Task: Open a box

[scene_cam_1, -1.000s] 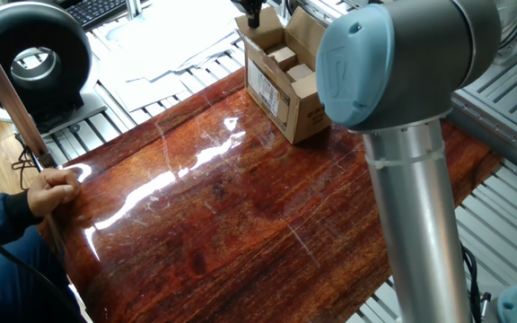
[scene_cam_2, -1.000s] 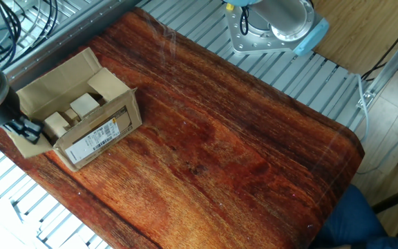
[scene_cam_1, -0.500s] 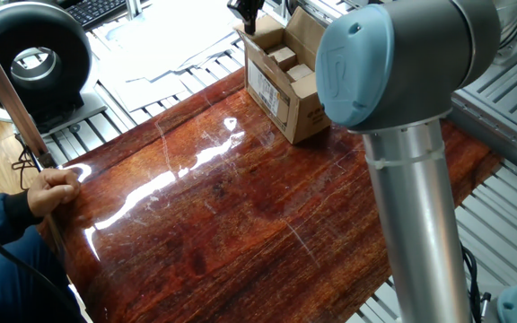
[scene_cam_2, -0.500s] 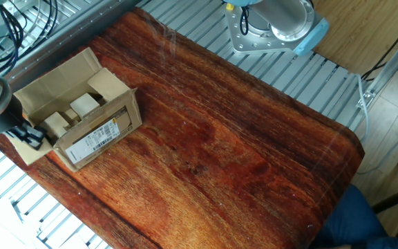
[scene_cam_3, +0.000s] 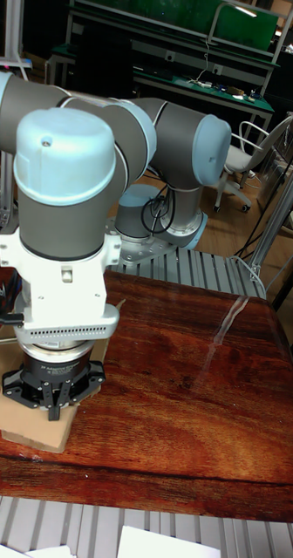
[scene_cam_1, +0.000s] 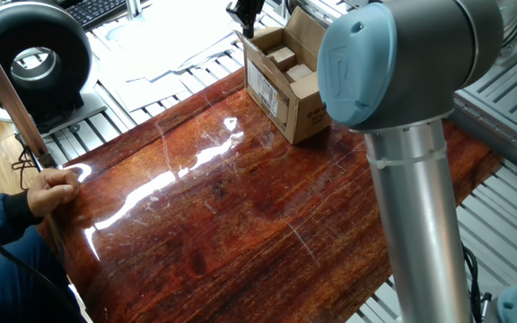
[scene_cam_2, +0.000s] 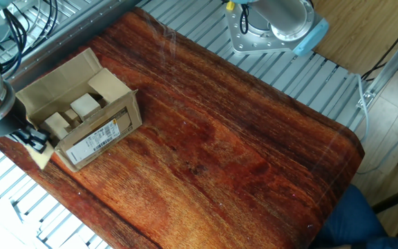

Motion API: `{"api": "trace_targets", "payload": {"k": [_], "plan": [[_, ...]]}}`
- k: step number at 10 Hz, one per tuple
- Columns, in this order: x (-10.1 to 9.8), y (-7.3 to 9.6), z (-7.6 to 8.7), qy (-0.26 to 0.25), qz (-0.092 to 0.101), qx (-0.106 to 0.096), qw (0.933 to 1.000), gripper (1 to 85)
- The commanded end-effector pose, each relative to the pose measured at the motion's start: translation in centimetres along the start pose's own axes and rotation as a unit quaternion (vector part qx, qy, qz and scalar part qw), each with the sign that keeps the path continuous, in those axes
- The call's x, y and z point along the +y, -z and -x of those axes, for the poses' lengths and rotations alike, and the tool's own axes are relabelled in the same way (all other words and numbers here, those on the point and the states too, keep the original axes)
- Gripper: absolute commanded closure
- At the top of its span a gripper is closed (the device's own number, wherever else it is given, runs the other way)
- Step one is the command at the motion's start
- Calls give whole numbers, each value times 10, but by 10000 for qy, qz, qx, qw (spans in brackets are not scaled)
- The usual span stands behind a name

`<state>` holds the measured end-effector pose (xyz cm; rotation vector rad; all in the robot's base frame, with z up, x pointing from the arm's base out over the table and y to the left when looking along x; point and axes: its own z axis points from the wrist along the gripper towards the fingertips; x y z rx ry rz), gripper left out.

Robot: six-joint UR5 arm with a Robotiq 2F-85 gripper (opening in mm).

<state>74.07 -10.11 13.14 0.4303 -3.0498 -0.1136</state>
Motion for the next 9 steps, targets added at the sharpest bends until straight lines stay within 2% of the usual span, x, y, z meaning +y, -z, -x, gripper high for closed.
{"api": "trace_targets", "payload": {"k": [1,4,9], "plan": [[2,-2,1,20,77,-40,10000,847],[0,2,-2,72,63,-4,10000,847],[9,47,-13,112,84,278,9995,847]]}}
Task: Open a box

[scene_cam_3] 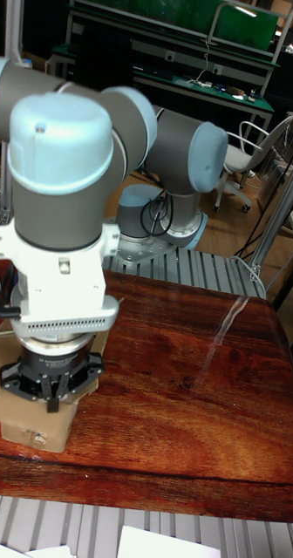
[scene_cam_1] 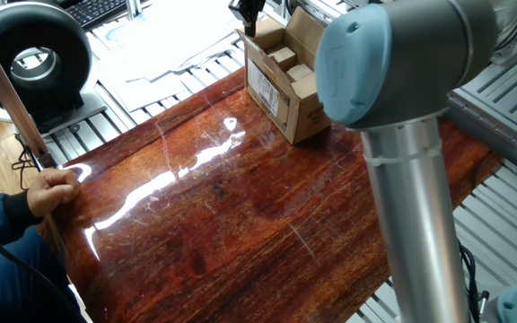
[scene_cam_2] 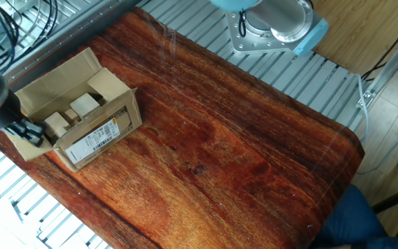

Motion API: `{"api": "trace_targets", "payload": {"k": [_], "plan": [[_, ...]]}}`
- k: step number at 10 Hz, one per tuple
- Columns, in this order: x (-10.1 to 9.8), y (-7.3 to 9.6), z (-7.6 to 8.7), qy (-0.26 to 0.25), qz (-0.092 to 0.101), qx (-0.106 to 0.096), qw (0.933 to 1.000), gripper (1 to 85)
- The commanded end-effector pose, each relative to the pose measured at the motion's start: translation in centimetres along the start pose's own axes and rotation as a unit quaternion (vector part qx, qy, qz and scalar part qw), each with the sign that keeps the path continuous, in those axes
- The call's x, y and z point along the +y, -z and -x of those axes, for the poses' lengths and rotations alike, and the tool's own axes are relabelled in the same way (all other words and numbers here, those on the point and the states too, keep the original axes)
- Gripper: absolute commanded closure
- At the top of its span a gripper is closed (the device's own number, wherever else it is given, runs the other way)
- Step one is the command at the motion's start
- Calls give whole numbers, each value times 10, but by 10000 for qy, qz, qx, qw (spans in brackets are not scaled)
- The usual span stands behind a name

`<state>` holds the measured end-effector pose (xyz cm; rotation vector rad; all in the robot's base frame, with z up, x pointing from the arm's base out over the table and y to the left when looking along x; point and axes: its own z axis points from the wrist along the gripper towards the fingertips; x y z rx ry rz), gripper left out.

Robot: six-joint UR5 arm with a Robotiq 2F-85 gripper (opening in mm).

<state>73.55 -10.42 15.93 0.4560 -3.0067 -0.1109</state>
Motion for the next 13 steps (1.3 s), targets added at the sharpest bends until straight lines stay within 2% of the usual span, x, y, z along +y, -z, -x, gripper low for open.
{"api": "trace_targets", "payload": {"k": [1,3,6,8,10,11,13], "plan": [[11,22,-10,14,111,105,9999,847],[19,22,-17,0,313,91,9995,847],[26,22,-43,-99,453,364,9983,847],[31,12,-54,-232,469,101,9986,847],[35,10,-75,-266,445,69,9986,847],[37,7,-80,-305,436,41,9986,847],[38,-8,-94,-264,461,-15,9986,847]]}}
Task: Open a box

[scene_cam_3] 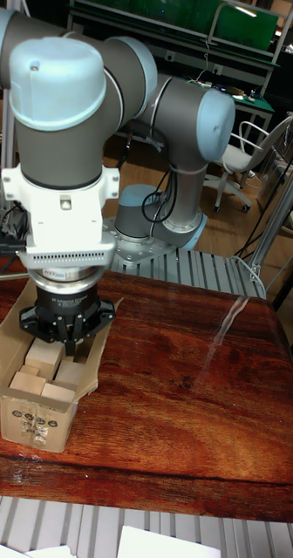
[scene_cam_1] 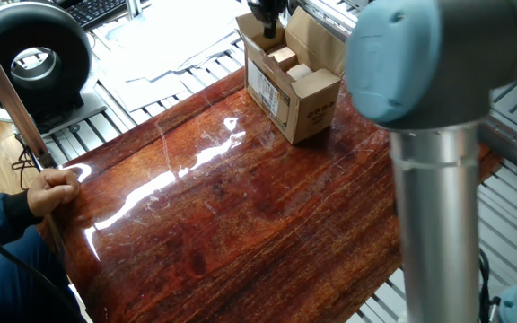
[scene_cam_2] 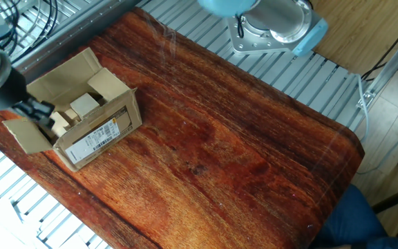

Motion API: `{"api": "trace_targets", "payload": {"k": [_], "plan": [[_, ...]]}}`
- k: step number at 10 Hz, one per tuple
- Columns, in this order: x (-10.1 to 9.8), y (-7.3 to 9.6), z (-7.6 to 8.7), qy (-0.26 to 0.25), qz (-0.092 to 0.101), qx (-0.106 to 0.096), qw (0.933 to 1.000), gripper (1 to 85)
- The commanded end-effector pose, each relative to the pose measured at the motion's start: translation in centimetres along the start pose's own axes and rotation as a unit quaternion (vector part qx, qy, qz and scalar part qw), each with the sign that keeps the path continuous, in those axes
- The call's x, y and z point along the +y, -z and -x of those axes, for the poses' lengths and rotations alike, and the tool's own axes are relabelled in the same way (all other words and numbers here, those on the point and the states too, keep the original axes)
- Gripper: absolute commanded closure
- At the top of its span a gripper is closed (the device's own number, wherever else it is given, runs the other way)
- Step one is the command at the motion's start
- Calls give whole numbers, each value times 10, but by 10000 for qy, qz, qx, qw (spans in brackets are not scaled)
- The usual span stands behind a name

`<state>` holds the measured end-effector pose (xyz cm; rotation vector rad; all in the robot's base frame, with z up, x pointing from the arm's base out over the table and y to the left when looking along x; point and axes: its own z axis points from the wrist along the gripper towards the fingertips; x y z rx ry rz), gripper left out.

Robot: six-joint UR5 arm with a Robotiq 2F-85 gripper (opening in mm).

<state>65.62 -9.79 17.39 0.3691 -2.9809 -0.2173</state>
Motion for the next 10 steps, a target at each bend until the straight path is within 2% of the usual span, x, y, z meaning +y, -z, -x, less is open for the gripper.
{"api": "trace_targets", "payload": {"k": [1,2,5,6,7,10], "plan": [[4,-23,-22,17,4,-174,9998,847],[-2,-32,-23,75,-111,-256,9996,847],[6,-44,-23,40,101,-324,9994,847],[12,-49,-22,51,251,-353,9991,847],[15,-53,-26,108,338,-312,9989,847],[13,-54,-41,278,352,-123,9989,847]]}}
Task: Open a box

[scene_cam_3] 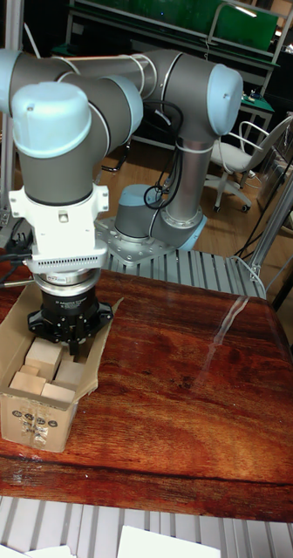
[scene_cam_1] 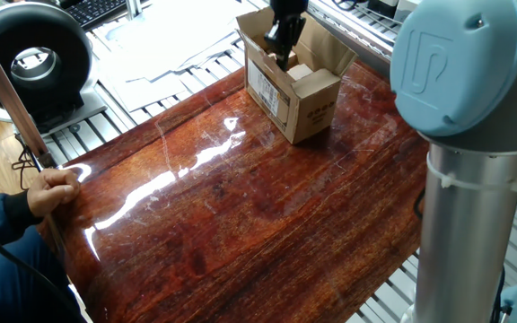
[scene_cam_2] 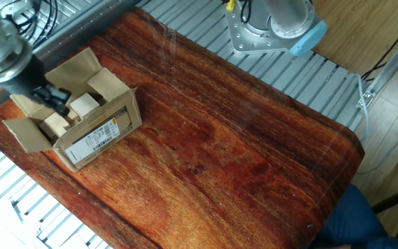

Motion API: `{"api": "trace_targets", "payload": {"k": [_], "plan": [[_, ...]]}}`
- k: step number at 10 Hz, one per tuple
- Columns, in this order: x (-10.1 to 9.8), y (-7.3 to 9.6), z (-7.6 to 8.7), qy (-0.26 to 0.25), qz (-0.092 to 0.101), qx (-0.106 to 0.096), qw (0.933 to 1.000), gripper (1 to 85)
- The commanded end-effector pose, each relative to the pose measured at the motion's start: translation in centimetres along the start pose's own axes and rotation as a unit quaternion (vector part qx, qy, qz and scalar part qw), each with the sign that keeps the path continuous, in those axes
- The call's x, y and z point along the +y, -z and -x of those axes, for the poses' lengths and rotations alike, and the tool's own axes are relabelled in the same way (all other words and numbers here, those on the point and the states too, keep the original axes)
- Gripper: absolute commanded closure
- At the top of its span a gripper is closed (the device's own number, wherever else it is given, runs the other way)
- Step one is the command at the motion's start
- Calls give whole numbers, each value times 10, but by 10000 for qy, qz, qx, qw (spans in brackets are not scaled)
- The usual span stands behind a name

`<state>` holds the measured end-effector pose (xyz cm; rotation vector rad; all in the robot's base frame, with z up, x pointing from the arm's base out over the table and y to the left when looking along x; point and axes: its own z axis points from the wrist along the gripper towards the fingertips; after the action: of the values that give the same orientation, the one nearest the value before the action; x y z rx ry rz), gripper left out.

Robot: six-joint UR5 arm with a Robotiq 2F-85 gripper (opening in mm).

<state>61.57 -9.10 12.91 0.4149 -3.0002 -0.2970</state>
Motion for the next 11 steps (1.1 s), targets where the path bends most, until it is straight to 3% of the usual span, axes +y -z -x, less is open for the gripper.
{"api": "trace_targets", "payload": {"k": [1,6,8,9,11], "plan": [[8,-3,-12,109,214,77,9997,847],[6,-4,-27,195,209,221,9993,847],[-1,3,-20,160,125,230,9995,847],[-9,3,-20,206,-30,236,9995,847],[-11,16,-14,200,37,384,9991,847]]}}
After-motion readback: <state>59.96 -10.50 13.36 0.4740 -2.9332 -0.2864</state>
